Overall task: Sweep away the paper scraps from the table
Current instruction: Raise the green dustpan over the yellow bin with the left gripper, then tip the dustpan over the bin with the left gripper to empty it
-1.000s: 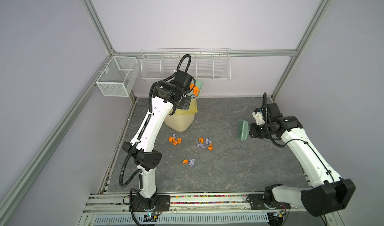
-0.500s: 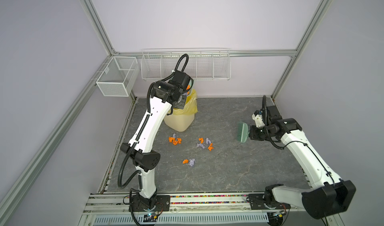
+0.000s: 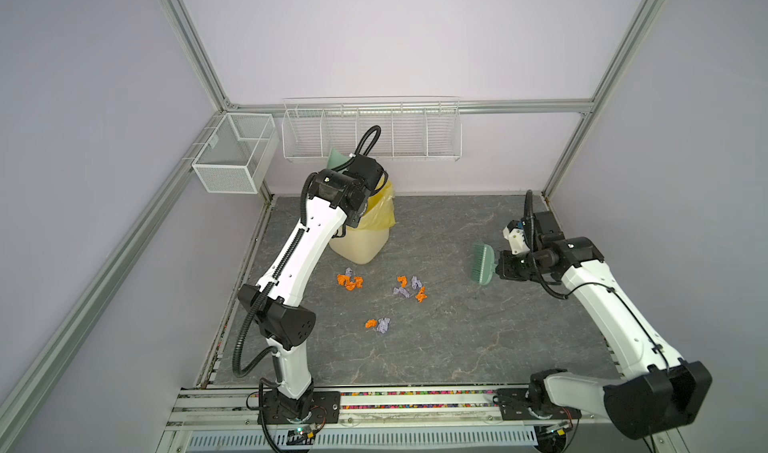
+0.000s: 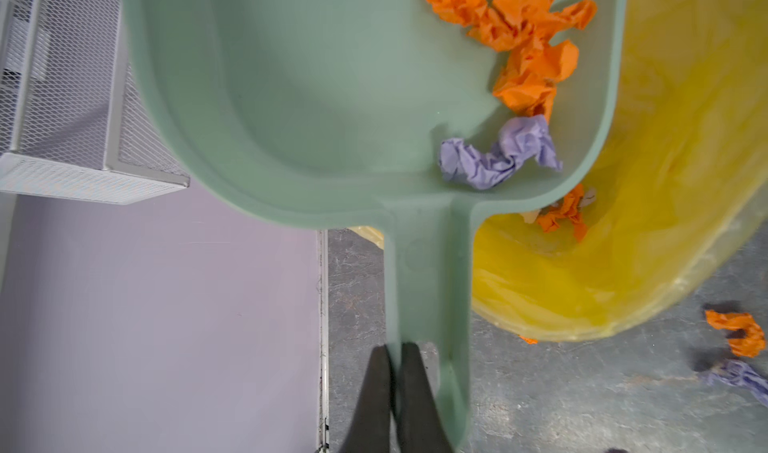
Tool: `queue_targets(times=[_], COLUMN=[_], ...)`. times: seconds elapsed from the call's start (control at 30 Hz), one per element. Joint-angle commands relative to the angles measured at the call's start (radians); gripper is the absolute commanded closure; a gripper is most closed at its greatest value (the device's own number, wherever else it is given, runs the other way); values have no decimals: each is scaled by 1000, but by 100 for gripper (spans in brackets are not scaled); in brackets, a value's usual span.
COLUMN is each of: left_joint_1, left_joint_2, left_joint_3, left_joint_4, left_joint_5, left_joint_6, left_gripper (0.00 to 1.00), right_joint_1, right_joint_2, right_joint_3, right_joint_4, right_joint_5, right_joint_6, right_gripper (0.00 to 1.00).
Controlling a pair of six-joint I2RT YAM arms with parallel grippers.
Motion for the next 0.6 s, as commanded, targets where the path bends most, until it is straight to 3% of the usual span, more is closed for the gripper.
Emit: queue_targets(times=[0.0,0.3,0.57], left_joint_1=[11,0,-38], left_joint_2=[-46,-89,-77], left_joint_3=[-19,-182,-212], left_joint_4=[7,91,161], left_joint_5=[-87,-299,-420], left_joint_6=[10,57,120], left_gripper=[100,100,100], right_joint_1=[-6,-5,-6], right_joint_2=[-14,-9,-5], right_joint_3=[-6,-33,-16], right_joint_4=[14,34,37], right_joint_5=[-19,-33,-27], right_joint_6=[2,19,30], right_gripper=[93,93,93])
